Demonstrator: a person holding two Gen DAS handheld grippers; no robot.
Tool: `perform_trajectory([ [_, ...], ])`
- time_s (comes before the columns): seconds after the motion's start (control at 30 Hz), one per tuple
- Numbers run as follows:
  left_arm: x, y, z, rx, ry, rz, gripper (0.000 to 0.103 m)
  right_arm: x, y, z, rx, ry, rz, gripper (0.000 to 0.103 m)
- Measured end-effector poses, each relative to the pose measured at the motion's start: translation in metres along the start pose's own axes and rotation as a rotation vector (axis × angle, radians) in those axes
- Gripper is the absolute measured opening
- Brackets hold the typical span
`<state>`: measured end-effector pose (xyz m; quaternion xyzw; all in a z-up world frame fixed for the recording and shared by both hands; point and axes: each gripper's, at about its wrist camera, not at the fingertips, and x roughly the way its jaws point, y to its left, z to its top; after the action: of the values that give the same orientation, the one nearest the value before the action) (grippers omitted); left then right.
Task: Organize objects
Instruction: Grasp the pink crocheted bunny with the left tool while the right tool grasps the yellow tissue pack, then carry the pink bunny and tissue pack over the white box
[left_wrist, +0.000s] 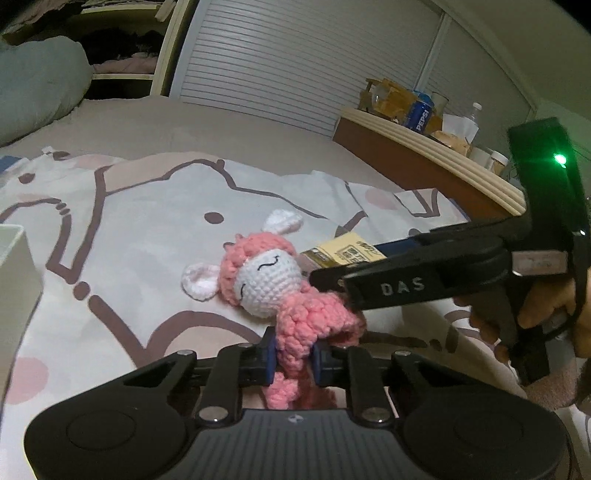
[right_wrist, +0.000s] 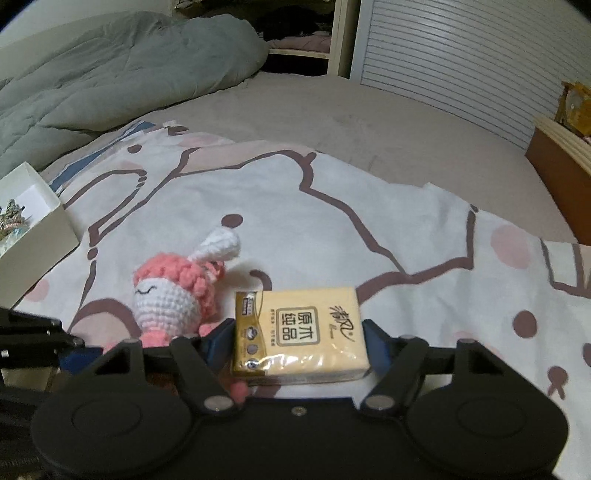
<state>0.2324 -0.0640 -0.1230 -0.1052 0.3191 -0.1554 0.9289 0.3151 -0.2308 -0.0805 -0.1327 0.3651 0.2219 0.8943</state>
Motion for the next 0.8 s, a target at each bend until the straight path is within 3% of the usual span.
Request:
perform_trajectory([
  [0.33, -0.041, -0.015, 0.01, 0.044, 0.024, -0.016, 0.017, -0.061, 0.009, -0.011, 0.094, -0.014, -0.015, 0.073],
  [0.8, -0.115, -0.036, -0.01, 0.061, 0.058, -0.011, 0.016, -0.141, 0.035, -0.05, 0.181, -0.036, 0.022, 0.073],
])
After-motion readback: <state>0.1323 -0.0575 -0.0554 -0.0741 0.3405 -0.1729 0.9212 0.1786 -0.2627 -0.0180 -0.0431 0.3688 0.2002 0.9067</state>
